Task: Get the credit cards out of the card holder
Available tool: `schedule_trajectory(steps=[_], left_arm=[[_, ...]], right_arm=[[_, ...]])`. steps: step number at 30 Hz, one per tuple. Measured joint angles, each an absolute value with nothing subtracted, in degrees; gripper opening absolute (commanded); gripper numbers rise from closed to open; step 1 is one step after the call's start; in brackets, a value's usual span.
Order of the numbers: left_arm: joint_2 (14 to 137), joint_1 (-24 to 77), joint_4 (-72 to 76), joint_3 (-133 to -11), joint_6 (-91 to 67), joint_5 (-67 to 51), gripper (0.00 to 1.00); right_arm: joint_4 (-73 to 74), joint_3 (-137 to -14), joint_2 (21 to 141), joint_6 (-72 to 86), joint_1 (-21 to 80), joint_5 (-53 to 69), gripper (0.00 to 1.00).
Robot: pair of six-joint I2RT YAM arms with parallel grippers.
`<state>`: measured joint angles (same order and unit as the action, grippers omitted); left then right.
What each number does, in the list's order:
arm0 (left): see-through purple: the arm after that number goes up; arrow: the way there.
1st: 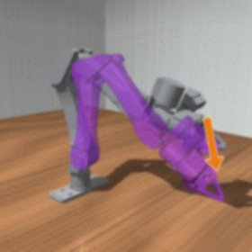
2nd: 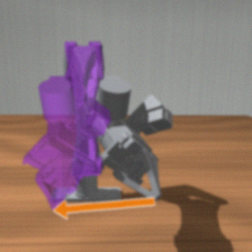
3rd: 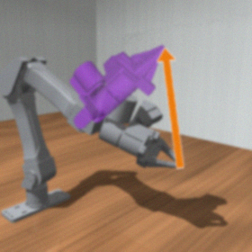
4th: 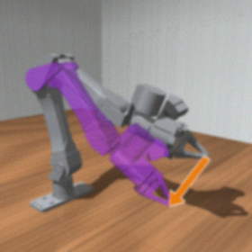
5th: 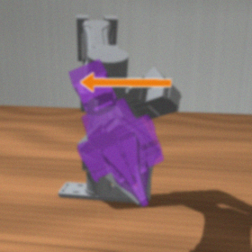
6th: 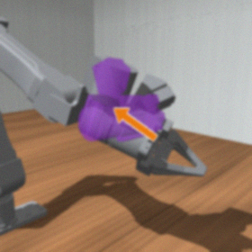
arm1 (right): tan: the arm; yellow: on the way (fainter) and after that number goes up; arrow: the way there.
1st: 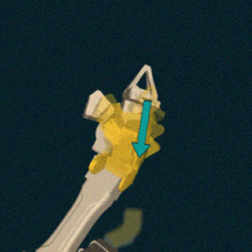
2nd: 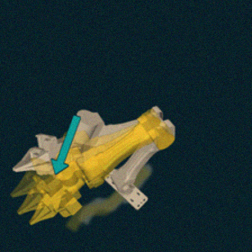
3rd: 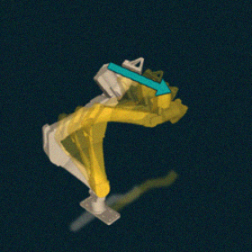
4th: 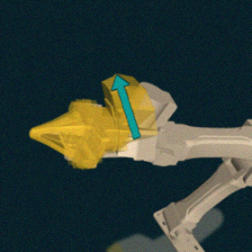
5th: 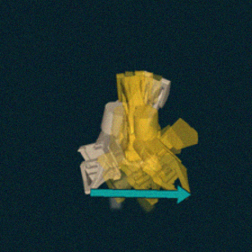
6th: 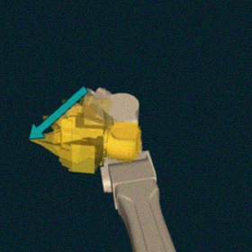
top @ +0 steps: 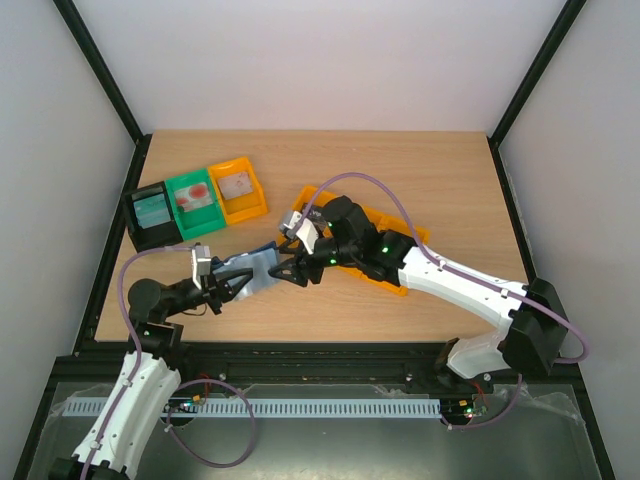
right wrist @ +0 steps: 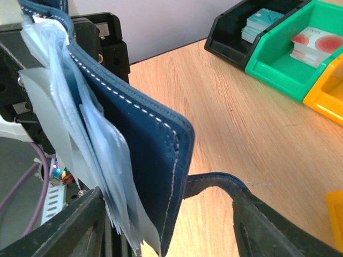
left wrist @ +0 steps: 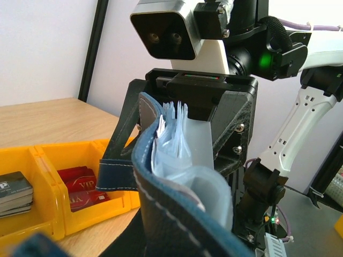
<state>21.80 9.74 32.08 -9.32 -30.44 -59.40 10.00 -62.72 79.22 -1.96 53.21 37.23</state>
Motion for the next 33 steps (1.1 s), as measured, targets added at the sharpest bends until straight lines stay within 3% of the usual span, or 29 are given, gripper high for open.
schedule_trajectory(steps=[13,19,27,28,33], left_arm=[[22.2,9.8,32.3,-9.3,-30.9,-60.2,0.02],[22.5,10.0,32.6,-9.2,-31.0,-60.5,0.02],[22.7,10.1,33.2,-9.1,-31.0,-60.5,0.02],[22.7,10.2,33.6,-9.1,-31.0,-60.5,0.02],[22.7,11.1,34.4,-9.1,-31.0,-60.9,0.02]], right_arm=[[10.0,-62.1,79.2,-3.0,53.2,38.1,0.54],[9.5,-62.1,80.2,-2.4,53.1,39.5,0.61],[8.0,-62.1,81.0,-1.1,52.8,43.1,0.61],[7.4,-62.1,81.1,-0.7,52.8,44.1,0.58],[2.6,-62.1,82.5,1.4,53.3,48.8,0.2]])
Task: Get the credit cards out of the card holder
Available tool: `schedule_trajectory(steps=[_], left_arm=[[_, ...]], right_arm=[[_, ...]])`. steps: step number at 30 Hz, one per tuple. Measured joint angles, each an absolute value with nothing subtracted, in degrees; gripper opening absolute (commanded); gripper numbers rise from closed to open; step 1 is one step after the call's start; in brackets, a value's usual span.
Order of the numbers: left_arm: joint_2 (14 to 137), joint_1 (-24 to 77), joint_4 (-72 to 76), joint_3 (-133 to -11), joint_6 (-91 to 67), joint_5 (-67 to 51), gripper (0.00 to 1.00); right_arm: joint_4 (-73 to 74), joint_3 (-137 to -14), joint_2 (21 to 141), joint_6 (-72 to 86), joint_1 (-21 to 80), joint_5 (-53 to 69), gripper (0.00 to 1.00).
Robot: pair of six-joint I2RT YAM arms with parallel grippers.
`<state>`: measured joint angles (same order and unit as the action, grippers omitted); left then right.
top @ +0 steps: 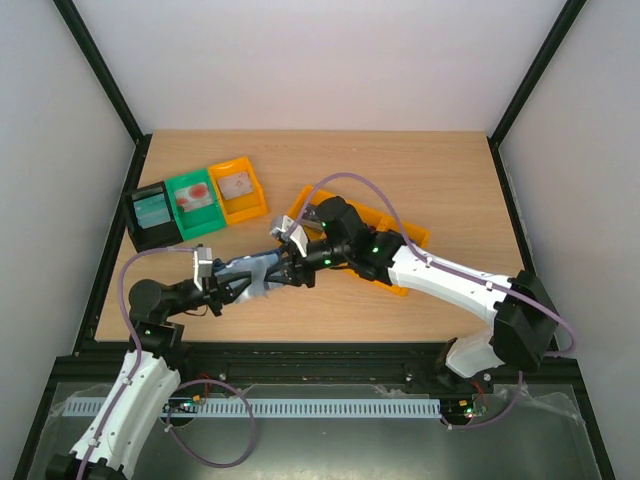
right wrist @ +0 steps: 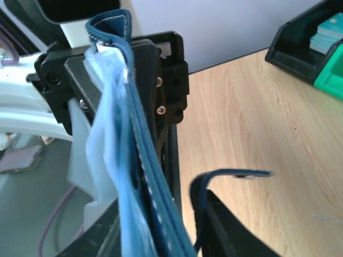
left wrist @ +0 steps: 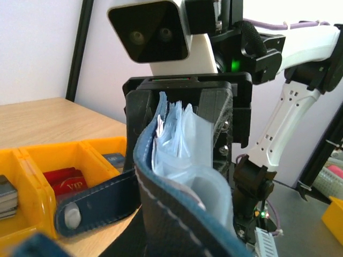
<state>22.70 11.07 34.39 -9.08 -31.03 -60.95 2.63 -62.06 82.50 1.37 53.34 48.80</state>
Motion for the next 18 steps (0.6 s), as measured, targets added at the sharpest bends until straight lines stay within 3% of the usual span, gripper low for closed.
schedule_trajectory(steps=[3,4,7,10,11,18], left_arm=[[22.7,11.0,34.4,-8.9,-31.2,-60.4,0.02],[22.7,11.0,34.4,-8.9,-31.4,-60.3,0.09],[22.5,11.1,34.1,-8.8,-30.9,-59.0,0.64],[22.2,10.9,31.9,-8.8,-30.0,-54.6,0.93],[22.2,10.6,31.2,-8.8,-29.7,-52.8,0.98],[21.1,8.5,24.5,-9.3,-25.0,-40.7,0.99]], right_arm=[[1.8,-62.1,82.8,2.2,53.6,51.5,0.03],[1.7,-62.1,82.8,2.1,53.6,51.9,0.02],[1.7,-62.1,82.8,2.1,53.6,52.4,0.02],[2.2,-62.1,82.3,2.4,53.5,49.7,0.02],[2.7,-62.1,82.0,2.9,53.4,47.8,0.02],[13.5,-67.4,82.9,9.3,54.1,21.6,0.01]])
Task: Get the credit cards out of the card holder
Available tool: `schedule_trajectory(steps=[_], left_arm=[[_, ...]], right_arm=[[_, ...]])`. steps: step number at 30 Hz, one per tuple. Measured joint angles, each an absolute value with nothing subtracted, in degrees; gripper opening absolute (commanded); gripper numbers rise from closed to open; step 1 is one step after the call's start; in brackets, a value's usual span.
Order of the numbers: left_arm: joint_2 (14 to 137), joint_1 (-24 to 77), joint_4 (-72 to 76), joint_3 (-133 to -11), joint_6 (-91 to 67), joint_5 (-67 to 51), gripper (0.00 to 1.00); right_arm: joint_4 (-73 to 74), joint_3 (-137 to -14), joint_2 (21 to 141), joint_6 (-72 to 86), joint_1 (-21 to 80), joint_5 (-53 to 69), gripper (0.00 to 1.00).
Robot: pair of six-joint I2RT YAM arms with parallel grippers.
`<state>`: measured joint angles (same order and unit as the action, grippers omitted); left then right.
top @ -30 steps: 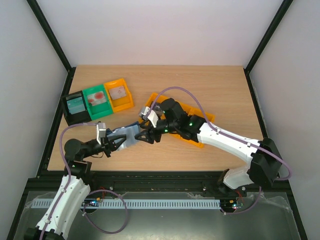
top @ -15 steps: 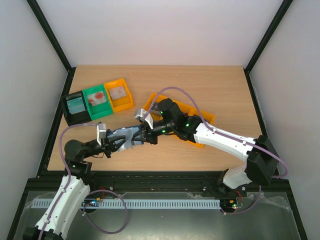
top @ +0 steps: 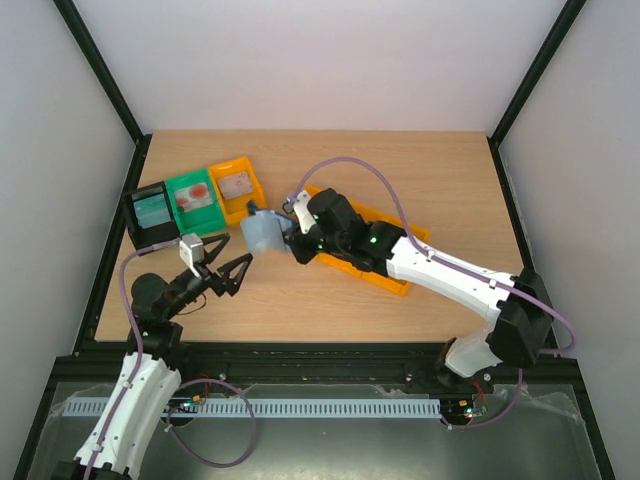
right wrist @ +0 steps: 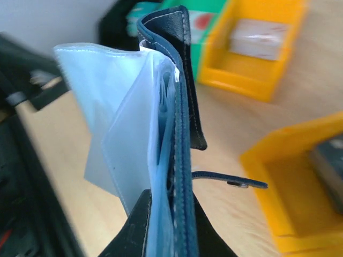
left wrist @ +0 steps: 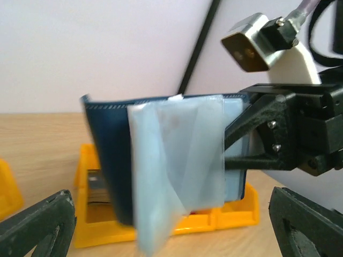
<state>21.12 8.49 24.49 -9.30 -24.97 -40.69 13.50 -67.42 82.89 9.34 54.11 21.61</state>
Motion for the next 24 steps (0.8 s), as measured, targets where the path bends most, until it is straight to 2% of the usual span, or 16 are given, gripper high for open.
schedule_trajectory(steps=[4,8,11,17,24], left_arm=[[21.1,7.9,19.8,-11.0,-20.4,-34.6,0.99],[21.4,7.9,17.4,-12.8,-17.5,-33.1,0.99],[22.5,8.6,17.0,-13.3,-16.7,-33.5,0.99],[24.4,10.7,13.9,-14.2,-14.1,-33.8,0.98],[23.9,10.5,13.0,-15.1,-13.1,-33.7,0.58]], right_arm=[[19.6,-73.9,85.9,14.2,57.2,3.8,0.02],[22.8,-77.8,87.8,16.6,62.8,-7.0,0.02],[23.2,-81.1,90.4,17.0,66.0,-8.8,0.02],[22.2,-82.0,93.0,16.9,68.0,-2.3,0.02],[17.5,-78.1,90.0,16.2,66.3,3.7,0.02]])
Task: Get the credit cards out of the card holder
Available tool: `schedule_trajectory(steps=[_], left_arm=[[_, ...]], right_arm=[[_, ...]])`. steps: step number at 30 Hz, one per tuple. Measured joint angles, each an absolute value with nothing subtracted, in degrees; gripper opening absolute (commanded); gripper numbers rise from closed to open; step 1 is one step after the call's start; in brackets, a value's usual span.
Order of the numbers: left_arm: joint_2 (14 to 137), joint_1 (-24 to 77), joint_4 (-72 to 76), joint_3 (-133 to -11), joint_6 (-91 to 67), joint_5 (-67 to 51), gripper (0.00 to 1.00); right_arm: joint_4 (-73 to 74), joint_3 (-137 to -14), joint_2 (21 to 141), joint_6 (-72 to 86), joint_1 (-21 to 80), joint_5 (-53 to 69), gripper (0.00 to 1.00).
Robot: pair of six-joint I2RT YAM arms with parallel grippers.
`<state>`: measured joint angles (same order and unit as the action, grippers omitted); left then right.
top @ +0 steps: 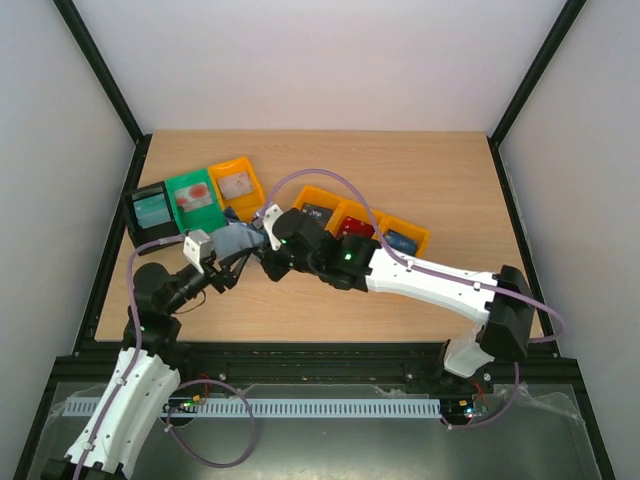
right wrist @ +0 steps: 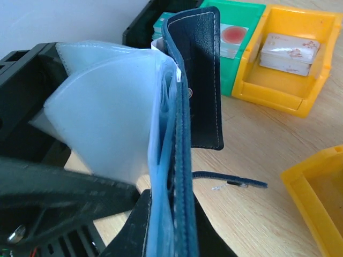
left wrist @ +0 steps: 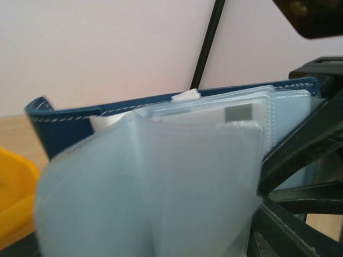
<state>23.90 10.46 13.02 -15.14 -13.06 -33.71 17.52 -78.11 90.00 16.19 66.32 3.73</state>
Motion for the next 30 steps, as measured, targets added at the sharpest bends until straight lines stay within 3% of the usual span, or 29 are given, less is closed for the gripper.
schedule_trajectory(steps=[8,16,17,18,20,22,26,30], left_arm=[[23.3,8.9,13.7,-15.6,-14.5,-34.4,0.03],[22.9,8.0,15.2,-16.0,-15.8,-43.5,0.02],[22.9,8.0,15.4,-16.0,-15.9,-44.9,0.03],[22.9,8.0,15.5,-16.2,-16.0,-46.1,0.11],[22.9,8.0,15.4,-16.6,-16.3,-46.6,0.43],[22.9,7.2,14.6,-16.9,-17.0,-43.4,0.59],[22.9,4.9,11.9,-17.1,-17.6,-30.6,0.64],[22.9,1.9,8.4,-18.1,-16.4,-15.1,0.62]], right_arm=[[15.4,-73.6,83.1,14.6,64.0,12.6,0.02],[12.3,-66.5,75.9,10.7,59.8,25.1,0.02],[12.1,-65.7,75.1,10.1,59.4,26.5,0.02],[11.9,-64.8,74.1,9.3,58.9,28.1,0.02],[11.4,-63.6,72.8,8.0,57.9,30.9,0.02],[11.3,-62.8,71.5,7.4,57.1,33.1,0.02],[11.4,-62.9,70.7,7.1,57.0,31.6,0.02],[15.8,-66.9,75.4,8.6,57.3,19.2,0.02]])
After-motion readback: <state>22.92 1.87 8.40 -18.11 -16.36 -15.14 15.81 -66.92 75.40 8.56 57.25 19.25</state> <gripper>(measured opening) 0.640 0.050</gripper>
